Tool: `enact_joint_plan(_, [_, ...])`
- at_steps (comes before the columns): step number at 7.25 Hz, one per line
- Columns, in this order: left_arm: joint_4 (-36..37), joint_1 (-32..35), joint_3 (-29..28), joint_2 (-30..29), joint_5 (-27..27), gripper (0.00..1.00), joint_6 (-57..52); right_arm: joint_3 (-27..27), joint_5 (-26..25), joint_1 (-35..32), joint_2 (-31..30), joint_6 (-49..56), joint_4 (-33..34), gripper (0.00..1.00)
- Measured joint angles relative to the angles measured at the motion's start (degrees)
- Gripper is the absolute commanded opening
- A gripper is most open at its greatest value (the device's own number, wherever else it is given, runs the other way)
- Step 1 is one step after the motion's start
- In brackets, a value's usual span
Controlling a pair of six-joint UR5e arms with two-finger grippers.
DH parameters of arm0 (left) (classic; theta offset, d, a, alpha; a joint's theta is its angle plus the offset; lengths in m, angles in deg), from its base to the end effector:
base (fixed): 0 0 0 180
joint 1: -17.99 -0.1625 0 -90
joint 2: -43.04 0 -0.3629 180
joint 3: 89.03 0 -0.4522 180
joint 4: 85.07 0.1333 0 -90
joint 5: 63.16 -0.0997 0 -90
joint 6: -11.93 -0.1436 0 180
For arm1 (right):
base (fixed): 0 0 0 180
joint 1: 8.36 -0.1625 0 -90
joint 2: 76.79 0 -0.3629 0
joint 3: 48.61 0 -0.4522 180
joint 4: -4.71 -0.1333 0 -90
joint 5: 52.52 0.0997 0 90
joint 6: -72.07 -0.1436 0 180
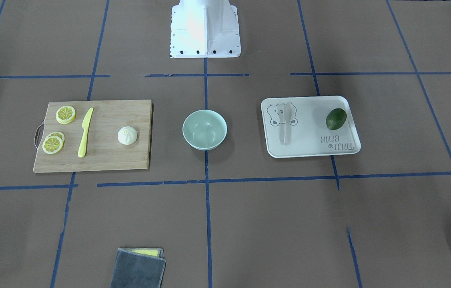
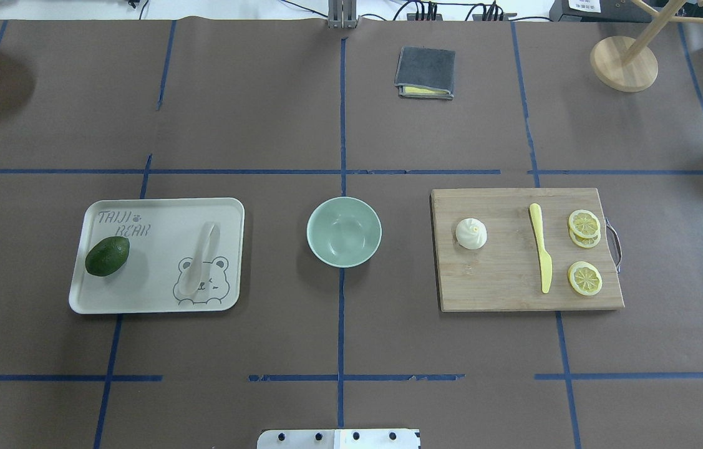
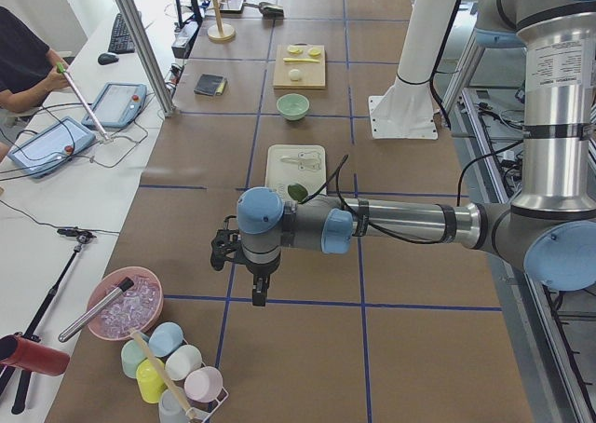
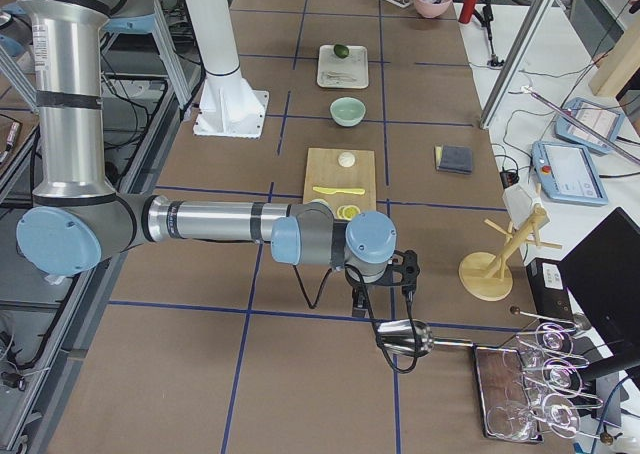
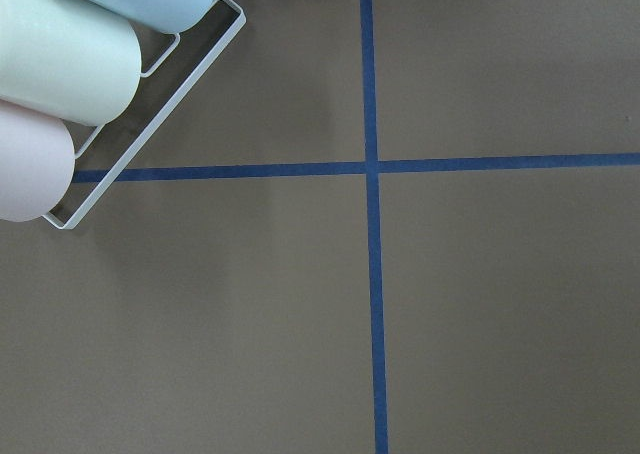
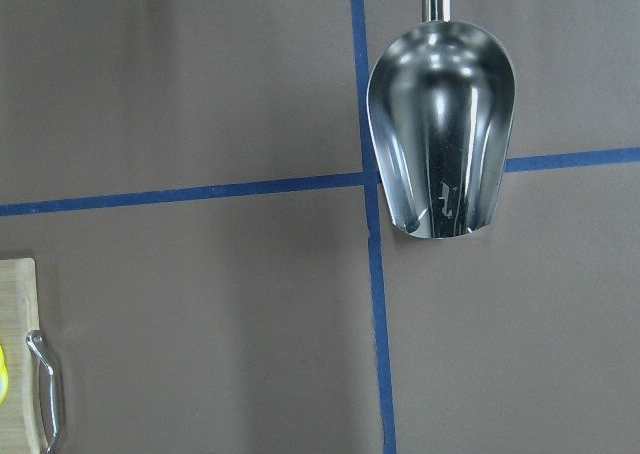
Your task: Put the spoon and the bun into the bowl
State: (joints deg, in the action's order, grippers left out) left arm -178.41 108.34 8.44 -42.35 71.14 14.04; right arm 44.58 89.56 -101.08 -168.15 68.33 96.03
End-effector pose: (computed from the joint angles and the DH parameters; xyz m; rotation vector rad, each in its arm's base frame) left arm -0.0363 -0.5325 0.5931 0.0909 0.7738 0.0011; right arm 0.0458 -0.5423 0.5982 0.0002 -0.9094 0.1008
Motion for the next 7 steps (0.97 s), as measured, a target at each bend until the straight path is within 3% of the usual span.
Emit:
enact_joint_plan(4, [-3.61,-0.59,1.05,-0.31,0.08,1.0,-0.29,1.49,-0.36,0.1,0.47,-0.09,-0.14,1.0])
enact_joint_plan(7, [-12.83,-9.16,4.69,-1.6,-0.05,1.0,8.0,3.83,0.03,0.76,1.1,-0.26,-0.06,1.0])
